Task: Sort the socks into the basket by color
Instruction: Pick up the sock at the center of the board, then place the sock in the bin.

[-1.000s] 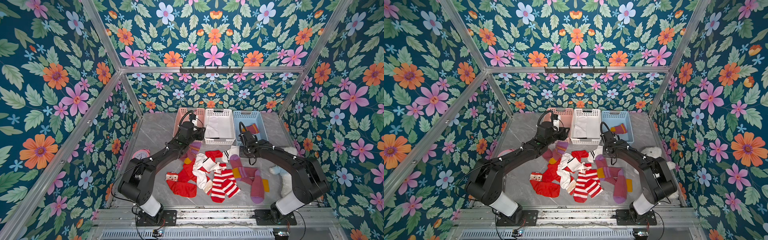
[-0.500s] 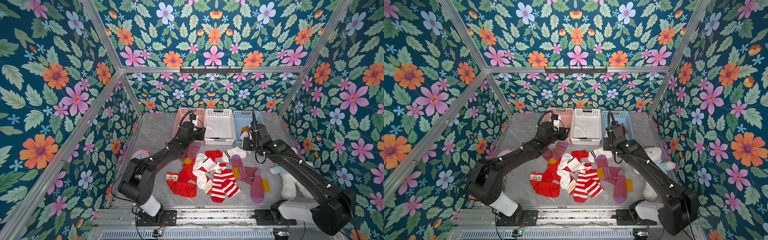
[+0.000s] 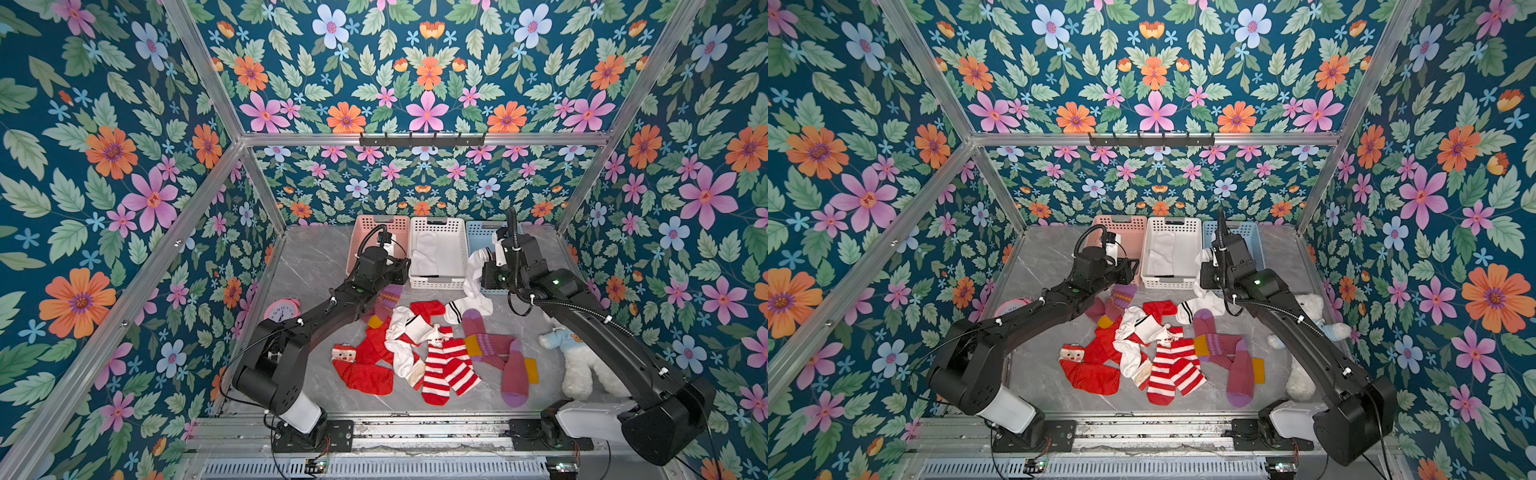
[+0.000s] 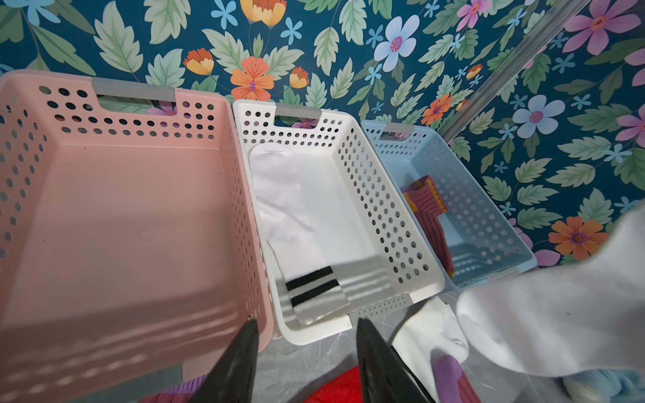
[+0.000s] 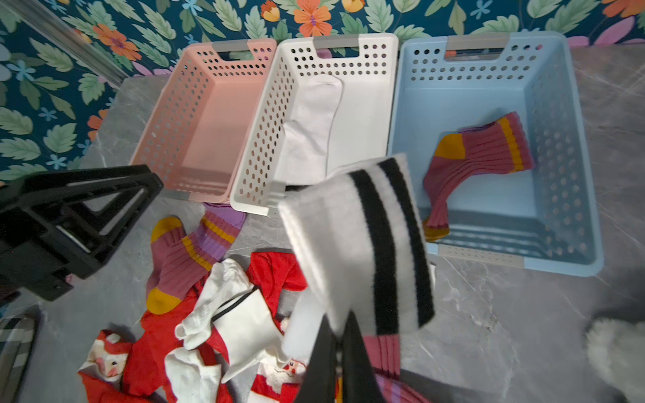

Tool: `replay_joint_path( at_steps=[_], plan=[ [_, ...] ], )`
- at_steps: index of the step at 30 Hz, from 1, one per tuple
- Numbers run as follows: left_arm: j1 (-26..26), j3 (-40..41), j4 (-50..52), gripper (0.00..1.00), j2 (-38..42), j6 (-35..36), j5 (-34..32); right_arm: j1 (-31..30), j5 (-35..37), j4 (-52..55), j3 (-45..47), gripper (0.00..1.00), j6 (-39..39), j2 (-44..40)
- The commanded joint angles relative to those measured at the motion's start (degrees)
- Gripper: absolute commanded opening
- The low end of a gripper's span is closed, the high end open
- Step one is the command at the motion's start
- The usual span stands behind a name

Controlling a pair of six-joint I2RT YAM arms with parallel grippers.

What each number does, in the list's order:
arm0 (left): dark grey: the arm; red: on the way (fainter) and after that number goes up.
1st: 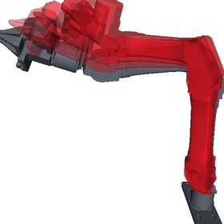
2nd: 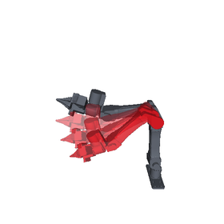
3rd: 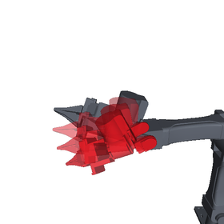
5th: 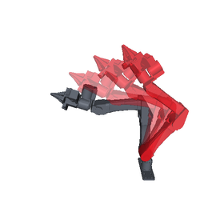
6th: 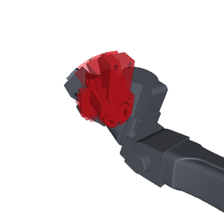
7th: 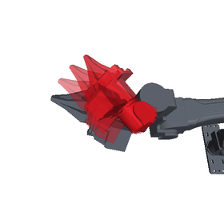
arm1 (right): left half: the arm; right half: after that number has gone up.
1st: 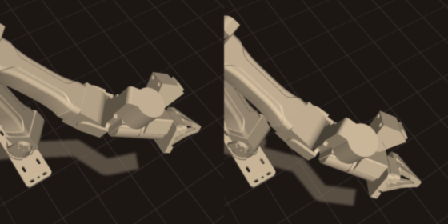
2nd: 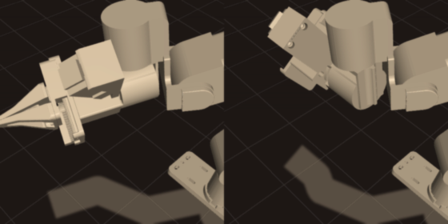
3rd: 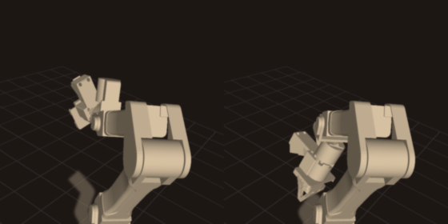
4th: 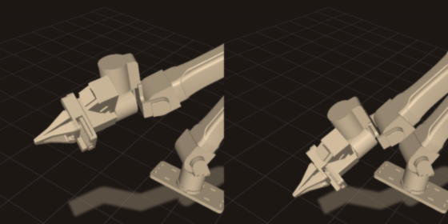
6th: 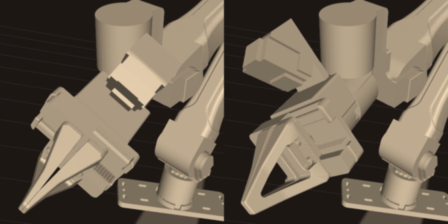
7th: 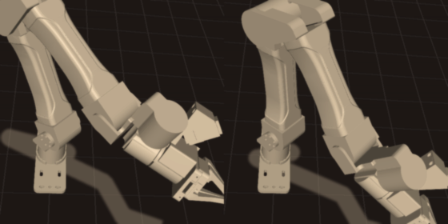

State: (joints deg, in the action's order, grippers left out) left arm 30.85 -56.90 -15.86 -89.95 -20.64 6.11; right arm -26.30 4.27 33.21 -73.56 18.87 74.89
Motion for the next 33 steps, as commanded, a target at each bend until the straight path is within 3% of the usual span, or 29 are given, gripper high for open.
replay_joint_path(
  at_steps=[1, 16, 33],
  plan=[
    [0.1, 0.8, -1.4, 0.48, 1.5, -0.9, -0.4, -0.2, -2.4, -2.4, -1.8, 0.00, -0.8, 1.5],
    [0.6, 9.0, -3.4, 0.49, 8.0, -2.9, -1.4, -1.3, -3.5, -4.5, -13.3, 0.00, -3.3, 15.8],
    [0.7, 12.6, -2.9, 0.49, 11.1, -3.2, -2.7, -2.1, -2.1, -5.1, -22.6, 0.00, -4.1, 32.5]
  ],
)
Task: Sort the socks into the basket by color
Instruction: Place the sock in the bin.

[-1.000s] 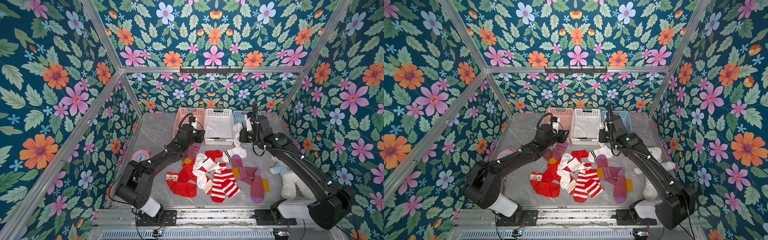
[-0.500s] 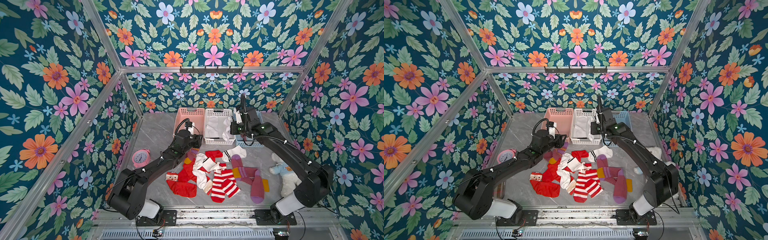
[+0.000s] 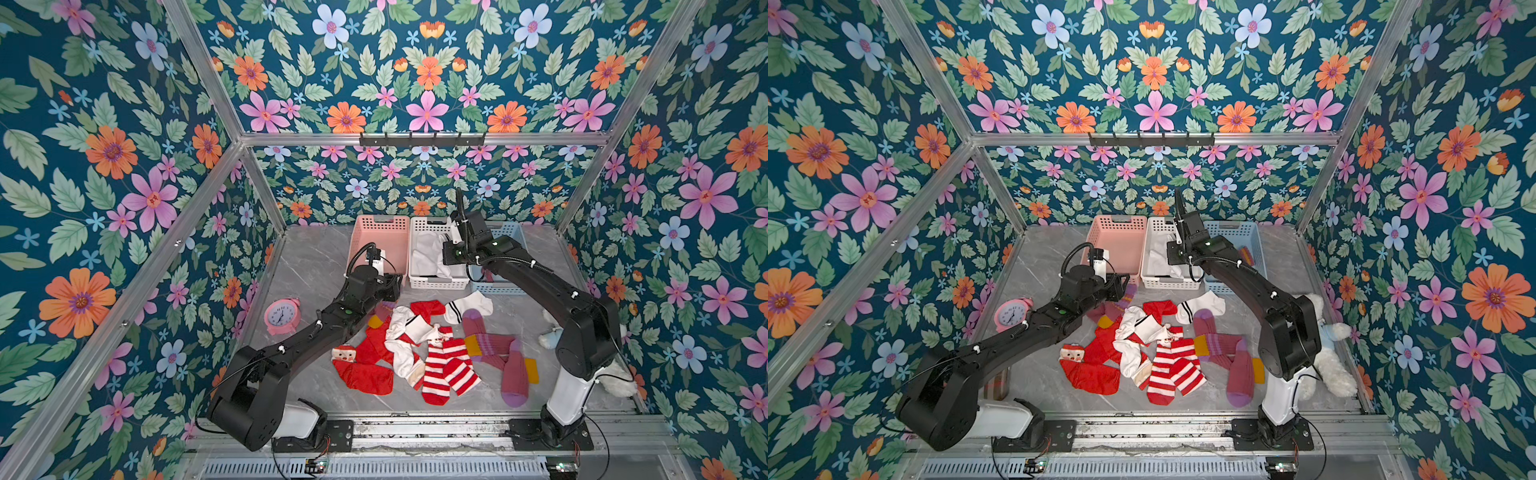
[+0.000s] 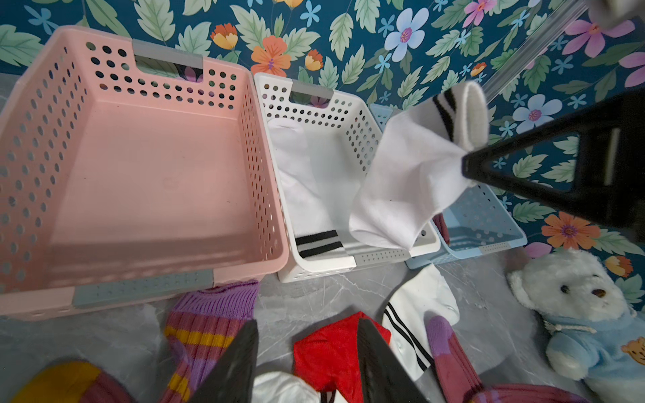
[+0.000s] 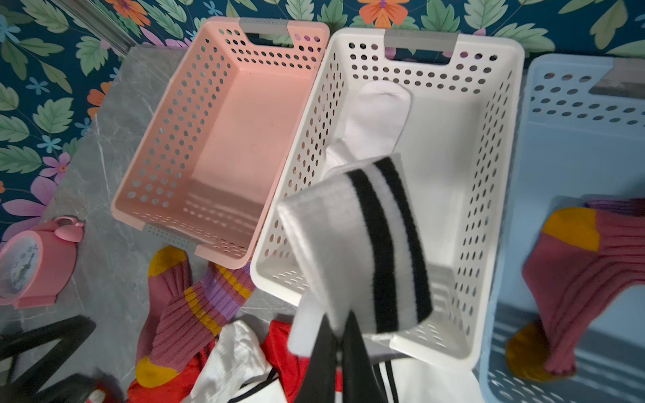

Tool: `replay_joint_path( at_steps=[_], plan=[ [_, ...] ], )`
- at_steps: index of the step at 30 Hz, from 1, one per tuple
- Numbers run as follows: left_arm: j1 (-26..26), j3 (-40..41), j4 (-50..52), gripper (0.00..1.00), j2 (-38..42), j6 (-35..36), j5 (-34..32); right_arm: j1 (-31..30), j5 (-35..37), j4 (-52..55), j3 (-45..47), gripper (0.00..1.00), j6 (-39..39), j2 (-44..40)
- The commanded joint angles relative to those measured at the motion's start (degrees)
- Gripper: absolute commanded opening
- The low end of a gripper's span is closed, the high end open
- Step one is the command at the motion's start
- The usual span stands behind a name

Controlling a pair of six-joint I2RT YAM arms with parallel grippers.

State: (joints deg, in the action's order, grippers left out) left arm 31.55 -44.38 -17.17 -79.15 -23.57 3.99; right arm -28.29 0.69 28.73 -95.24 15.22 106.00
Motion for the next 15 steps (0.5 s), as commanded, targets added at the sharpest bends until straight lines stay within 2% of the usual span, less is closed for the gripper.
replay_joint_path(
  at_steps=[1, 5, 15],
  plan=[
    [0.0, 0.2, -1.7, 0.49, 0.4, -0.2, -0.6, -0.1, 2.3, -0.7, -1.2, 0.00, -0.7, 2.2],
    [0.0, 0.2, -1.4, 0.49, 0.5, -0.2, -0.6, 0.6, 3.7, -0.6, -2.7, 0.00, -1.3, 5.6],
    [0.0, 1.2, -0.2, 0.49, 2.1, 0.0, -1.7, 4.4, 1.4, 0.3, -6.2, 0.00, -1.2, 12.8]
  ],
)
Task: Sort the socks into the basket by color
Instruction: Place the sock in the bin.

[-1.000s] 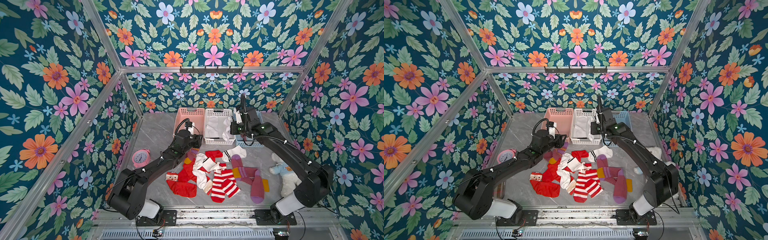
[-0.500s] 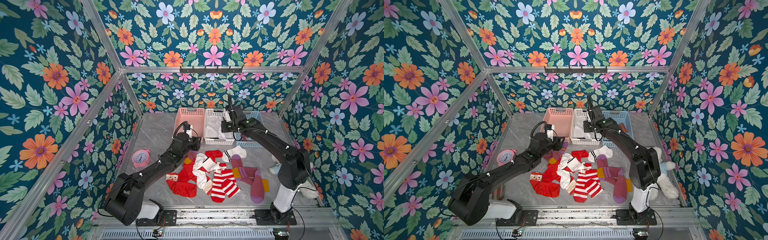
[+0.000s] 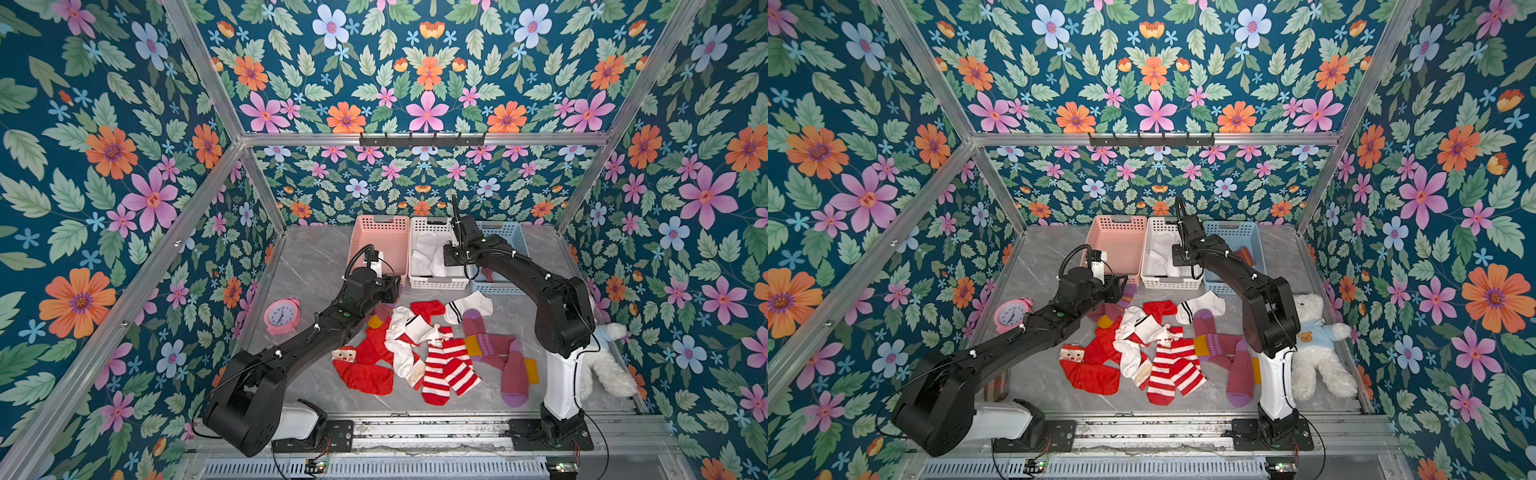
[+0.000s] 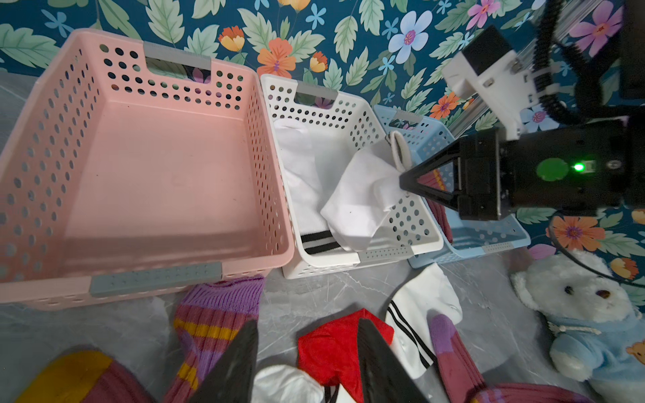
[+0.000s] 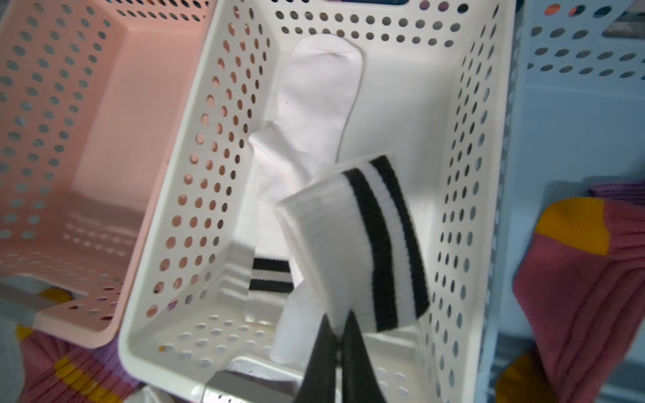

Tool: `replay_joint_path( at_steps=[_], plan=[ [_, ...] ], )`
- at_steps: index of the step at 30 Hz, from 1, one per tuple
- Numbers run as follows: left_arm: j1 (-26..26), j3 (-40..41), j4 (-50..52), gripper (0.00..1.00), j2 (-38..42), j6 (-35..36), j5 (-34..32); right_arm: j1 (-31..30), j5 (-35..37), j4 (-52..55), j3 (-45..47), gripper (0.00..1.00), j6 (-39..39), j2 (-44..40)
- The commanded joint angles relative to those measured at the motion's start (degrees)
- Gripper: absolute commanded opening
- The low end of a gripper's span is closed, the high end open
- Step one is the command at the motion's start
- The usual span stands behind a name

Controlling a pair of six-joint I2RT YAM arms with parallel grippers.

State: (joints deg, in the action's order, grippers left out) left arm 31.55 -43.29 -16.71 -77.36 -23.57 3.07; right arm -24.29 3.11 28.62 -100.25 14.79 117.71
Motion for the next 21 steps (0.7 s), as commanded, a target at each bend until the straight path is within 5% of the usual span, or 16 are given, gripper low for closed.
replay_joint_path(
  at_steps=[1, 7, 16, 21],
  plan=[
    [0.0, 0.1, -0.7, 0.49, 0.4, 0.0, -0.9, 0.6, -1.3, 0.7, -1.8, 0.00, -0.9, 2.0],
    [0.0, 0.0, -0.3, 0.49, 0.6, -0.1, -1.1, 1.7, -2.6, 3.9, -7.8, 0.05, -1.6, 7.3],
    [0.0, -0.1, 0.4, 0.50, 0.1, -0.2, -1.8, 1.9, -2.8, 6.0, -11.2, 0.35, -1.8, 7.3],
    [0.0, -0.1, 0.4, 0.50, -0.1, -0.2, -2.1, 1.8, -3.6, 5.4, -8.0, 0.35, -1.6, 3.5]
  ],
)
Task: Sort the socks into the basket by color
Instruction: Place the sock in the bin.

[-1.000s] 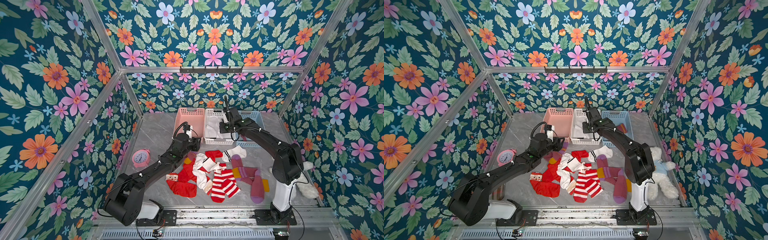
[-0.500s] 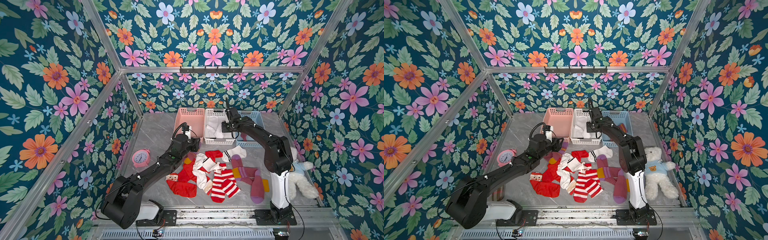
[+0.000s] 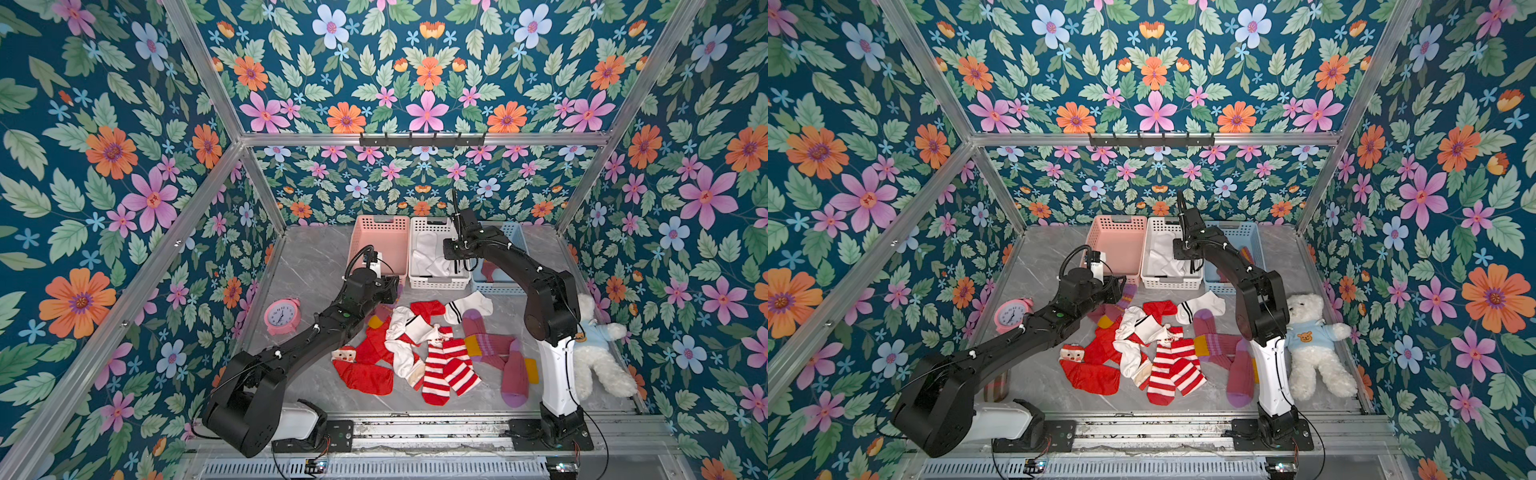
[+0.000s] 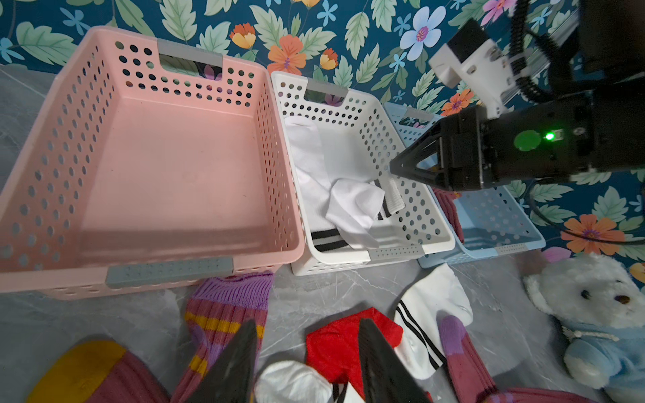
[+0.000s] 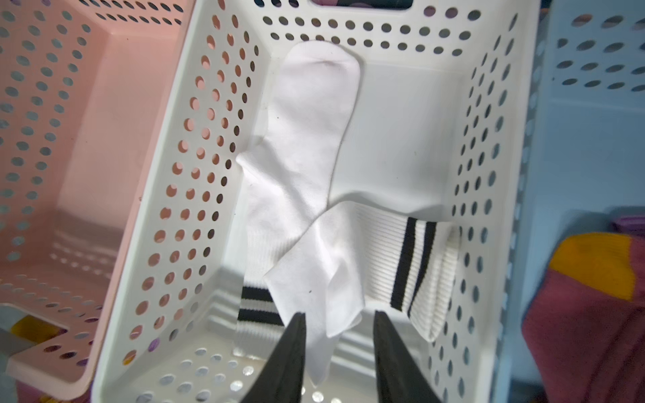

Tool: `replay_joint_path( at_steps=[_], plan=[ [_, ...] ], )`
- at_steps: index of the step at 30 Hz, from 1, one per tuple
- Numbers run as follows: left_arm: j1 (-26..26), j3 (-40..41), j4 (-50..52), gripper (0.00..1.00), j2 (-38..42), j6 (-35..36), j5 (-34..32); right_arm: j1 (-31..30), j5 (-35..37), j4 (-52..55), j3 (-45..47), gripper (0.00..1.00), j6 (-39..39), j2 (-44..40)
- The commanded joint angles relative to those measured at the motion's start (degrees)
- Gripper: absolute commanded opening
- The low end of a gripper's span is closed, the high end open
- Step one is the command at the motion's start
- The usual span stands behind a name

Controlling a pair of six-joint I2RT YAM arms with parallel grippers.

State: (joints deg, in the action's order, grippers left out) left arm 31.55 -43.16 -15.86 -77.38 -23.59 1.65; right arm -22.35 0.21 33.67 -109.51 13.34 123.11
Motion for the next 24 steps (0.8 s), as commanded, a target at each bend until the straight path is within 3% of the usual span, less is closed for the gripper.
replay_joint_path(
  at_steps=[1, 14, 24],
  plan=[
    [0.0, -0.1, -0.4, 0.50, -0.1, -0.3, -0.8, -0.1, -1.1, -0.1, 2.5, 0.35, 0.0, -2.9],
    [0.9, 3.7, 7.2, 0.49, 2.7, -6.4, -2.7, -4.0, -4.3, -9.8, 25.7, 0.36, 4.4, -19.8],
    [2.5, 9.8, 24.9, 0.48, 12.9, -21.2, -15.1, -5.2, -4.7, -13.1, 34.6, 0.37, 6.2, -25.6]
  ],
)
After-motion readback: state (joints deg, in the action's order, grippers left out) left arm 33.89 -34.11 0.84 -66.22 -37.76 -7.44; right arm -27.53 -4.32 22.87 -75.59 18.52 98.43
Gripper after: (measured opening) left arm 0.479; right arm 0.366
